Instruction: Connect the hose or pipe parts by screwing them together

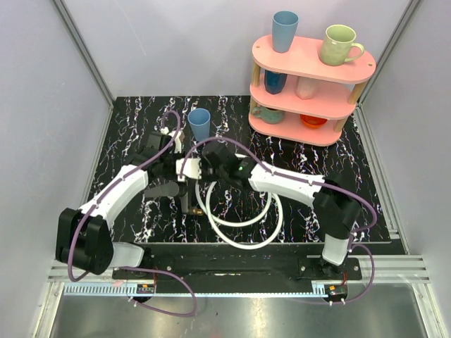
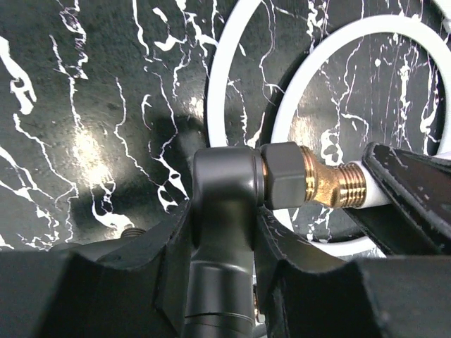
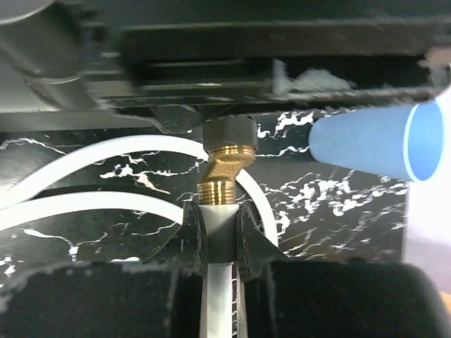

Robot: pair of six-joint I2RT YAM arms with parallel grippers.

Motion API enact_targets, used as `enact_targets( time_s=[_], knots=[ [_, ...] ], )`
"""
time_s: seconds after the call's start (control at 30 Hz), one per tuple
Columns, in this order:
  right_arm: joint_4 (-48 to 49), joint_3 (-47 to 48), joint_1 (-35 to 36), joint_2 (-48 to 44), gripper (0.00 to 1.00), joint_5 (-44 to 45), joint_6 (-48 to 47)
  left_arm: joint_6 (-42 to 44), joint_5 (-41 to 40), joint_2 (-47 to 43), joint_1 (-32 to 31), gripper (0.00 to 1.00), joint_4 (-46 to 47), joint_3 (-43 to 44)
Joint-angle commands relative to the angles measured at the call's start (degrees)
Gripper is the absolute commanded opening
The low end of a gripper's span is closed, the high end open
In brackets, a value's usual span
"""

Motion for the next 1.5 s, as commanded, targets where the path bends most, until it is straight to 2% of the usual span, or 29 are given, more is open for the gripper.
enact_targets(
  time_s=[0.0, 0.23, 0.5, 0.67, 0.7, 0.77, 0.8, 0.83, 0.9, 0.93, 1.07, 1.23, 1.43, 1.47],
  knots=[
    [-5.8, 10.4, -1.9, 5.0, 0.0, -17.1, 17.7, -4.4, 11.3, -7.7, -2.6, 0.0, 16.4, 0.7],
    [-14.3, 17.5, -5.3, 9.5, 0.0, -27.7, 25.6, -2.6, 8.2, -13.7, -3.8, 0.0, 21.0, -3.1],
    [-27.7, 28.9, -9.2, 18.9, 0.0, -43.8, 37.9, -1.3, 7.8, -13.6, -4.7, 0.0, 23.3, -4.4],
    [-28.8, 31.5, -12.8, 22.0, 0.01, -45.9, 48.9, -0.8, 6.4, -13.3, -4.9, 0.0, 22.5, -4.3],
    [-28.7, 31.1, -13.1, 21.5, 0.08, -45.3, 49.0, -0.8, 6.0, -13.3, -5.0, 0.0, 22.3, -4.2],
    [-26.5, 28.1, -13.3, 18.4, 0.14, -40.9, 48.8, -0.7, 4.3, -13.2, -4.9, 0.0, 21.8, -4.2],
    [-25.6, 26.8, -13.3, 17.1, 0.26, -39.1, 48.6, -0.6, 3.8, -13.0, -4.8, 0.0, 21.1, -4.0],
    [-24.6, 24.4, -13.3, 15.8, 0.34, -35.9, 48.4, -0.4, 3.6, -12.7, -4.8, 0.0, 20.6, -3.4],
    [-21.4, 21.7, -13.3, 11.8, 0.38, -30.6, 48.0, -0.5, 3.0, -11.7, -4.8, 0.0, 19.1, -3.0],
    [-19.9, 19.5, -13.3, 10.4, 0.54, -28.6, 47.8, -0.6, 3.0, -11.3, -4.7, 0.0, 18.5, -2.3],
    [-16.2, 13.6, -13.4, 2.7, 0.8, -21.3, 46.4, -1.1, 4.2, -9.5, -4.6, 0.0, 15.9, -1.1],
    [-3.5, 1.1, -13.2, -6.3, 0.83, -15.0, 42.7, -0.5, 5.2, -8.6, -4.5, 0.0, 13.7, 0.0],
    [8.4, -11.9, -12.4, -17.9, 0.9, -15.9, 29.8, 0.2, 5.5, -4.8, -4.0, 0.0, 8.9, 2.4],
    [8.7, -13.6, -11.3, -20.6, 0.91, -15.7, 24.6, 0.2, 5.9, -3.9, -3.8, 0.0, 8.0, 2.6]
  ],
)
